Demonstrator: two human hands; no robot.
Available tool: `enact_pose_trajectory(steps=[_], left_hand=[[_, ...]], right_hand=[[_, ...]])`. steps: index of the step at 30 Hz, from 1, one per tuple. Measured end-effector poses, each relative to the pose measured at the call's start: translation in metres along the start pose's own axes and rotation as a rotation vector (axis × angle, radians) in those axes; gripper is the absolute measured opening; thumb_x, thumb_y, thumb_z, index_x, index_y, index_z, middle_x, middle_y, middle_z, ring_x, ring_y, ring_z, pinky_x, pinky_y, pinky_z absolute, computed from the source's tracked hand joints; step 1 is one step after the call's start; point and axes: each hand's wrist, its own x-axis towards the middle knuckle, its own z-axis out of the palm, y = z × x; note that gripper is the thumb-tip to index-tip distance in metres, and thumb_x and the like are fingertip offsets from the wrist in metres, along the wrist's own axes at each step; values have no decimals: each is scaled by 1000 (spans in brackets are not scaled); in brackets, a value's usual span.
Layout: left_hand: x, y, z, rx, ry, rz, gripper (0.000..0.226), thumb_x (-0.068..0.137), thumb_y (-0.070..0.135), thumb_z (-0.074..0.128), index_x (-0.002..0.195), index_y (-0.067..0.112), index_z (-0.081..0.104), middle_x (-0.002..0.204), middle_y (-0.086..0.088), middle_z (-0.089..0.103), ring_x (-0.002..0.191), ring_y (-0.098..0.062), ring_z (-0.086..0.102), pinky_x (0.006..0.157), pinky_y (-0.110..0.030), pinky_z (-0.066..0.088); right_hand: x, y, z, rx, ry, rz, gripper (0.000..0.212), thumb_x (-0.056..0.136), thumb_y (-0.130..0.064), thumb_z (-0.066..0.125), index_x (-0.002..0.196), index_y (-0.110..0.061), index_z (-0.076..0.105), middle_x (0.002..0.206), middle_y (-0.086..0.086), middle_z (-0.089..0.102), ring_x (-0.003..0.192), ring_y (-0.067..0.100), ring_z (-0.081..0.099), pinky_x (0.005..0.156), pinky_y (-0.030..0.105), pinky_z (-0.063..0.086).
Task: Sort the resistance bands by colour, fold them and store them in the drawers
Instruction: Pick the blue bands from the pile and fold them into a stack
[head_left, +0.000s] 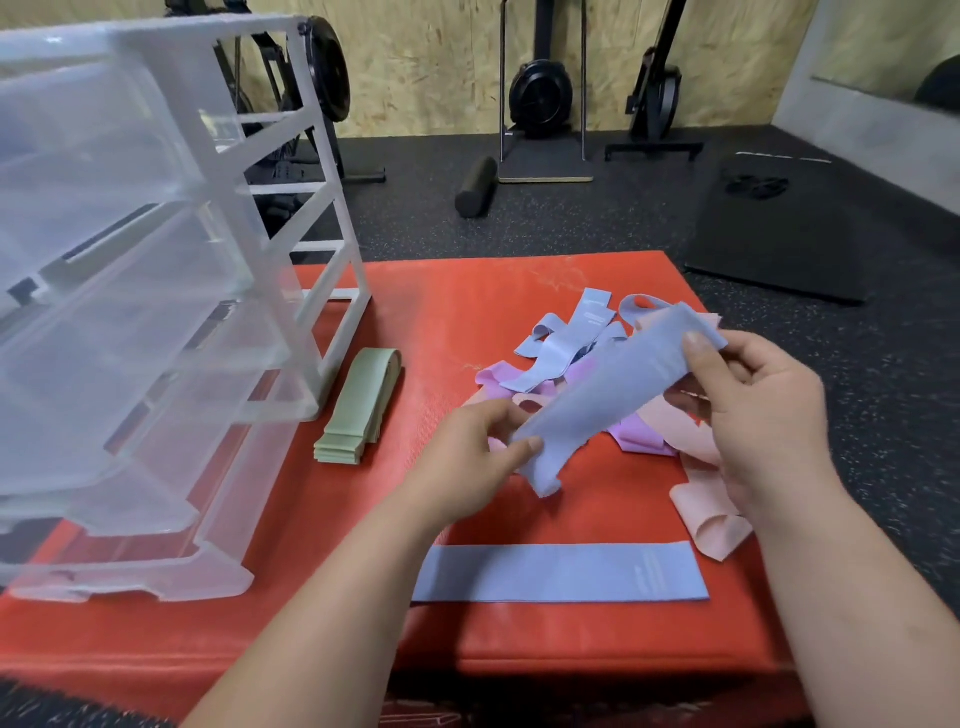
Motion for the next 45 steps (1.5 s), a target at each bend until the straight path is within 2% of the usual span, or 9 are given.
enact_pose_trajectory(steps=[4,10,15,19,25,30,32,40,45], left_hand=[[-6,8,-10,-193,-27,-77,7,99,28,75,99,21,76,81,4,71,66,-8,63,64,-21,47],[-22,13,-28,-245,-194,-121,10,95,25,82,99,20,75,66,3,58,62,-13,44,59,-25,33],[-41,9,-43,-220,-368,-191,35,82,23,92,112,23,74,101,-22,76,84,-20,68,83,-37,52],[-56,-3,-55,-143,-267,-230,30,81,14,90,106,23,76,89,-12,78,78,-18,67,82,-40,52],[-86,-18,-69,-189,35,-332,23,83,3,88,100,7,73,76,-7,70,73,-23,69,89,-60,62],[-102,-26,-70,-92,147,-368,20,83,8,87,95,15,73,81,-9,78,73,-26,75,84,-57,64],[-107,-27,-68,-19,149,-374,19,83,11,85,94,19,73,79,-4,78,76,-29,76,82,-53,65],[-116,-24,-61,278,141,-344,20,83,17,79,96,29,69,81,7,74,77,-13,70,65,-27,52],[-122,-23,-53,385,98,-298,21,86,11,73,103,23,70,81,9,71,75,0,62,58,-14,40]], right_hand=[[13,23,-16,60,39,254,13,100,-26,70,105,-15,75,103,15,78,75,12,72,68,24,62],[2,29,-21,99,50,341,15,104,-25,64,110,-12,71,99,11,78,71,17,76,65,27,65],[-10,27,-34,39,86,348,15,104,-23,64,108,-9,70,98,16,78,74,23,76,63,32,65],[-22,25,-48,-94,34,342,11,102,-23,67,102,-14,73,96,14,77,75,21,74,41,19,50],[-39,26,-68,-357,-132,365,15,97,-20,72,98,-6,75,93,17,77,69,21,69,52,25,42],[-57,28,-78,-694,-299,274,29,96,-18,73,78,4,71,64,10,67,48,12,49,42,17,33],[-61,34,-80,-835,-344,240,32,92,-23,76,69,-2,71,56,4,66,47,12,51,49,23,38],[-67,49,-79,-1171,-408,170,30,84,-40,80,69,-17,68,63,-4,69,64,18,67,67,31,49],[-73,55,-81,-1338,-479,130,42,82,-47,77,65,-18,51,64,-2,62,69,20,62,62,34,45]])
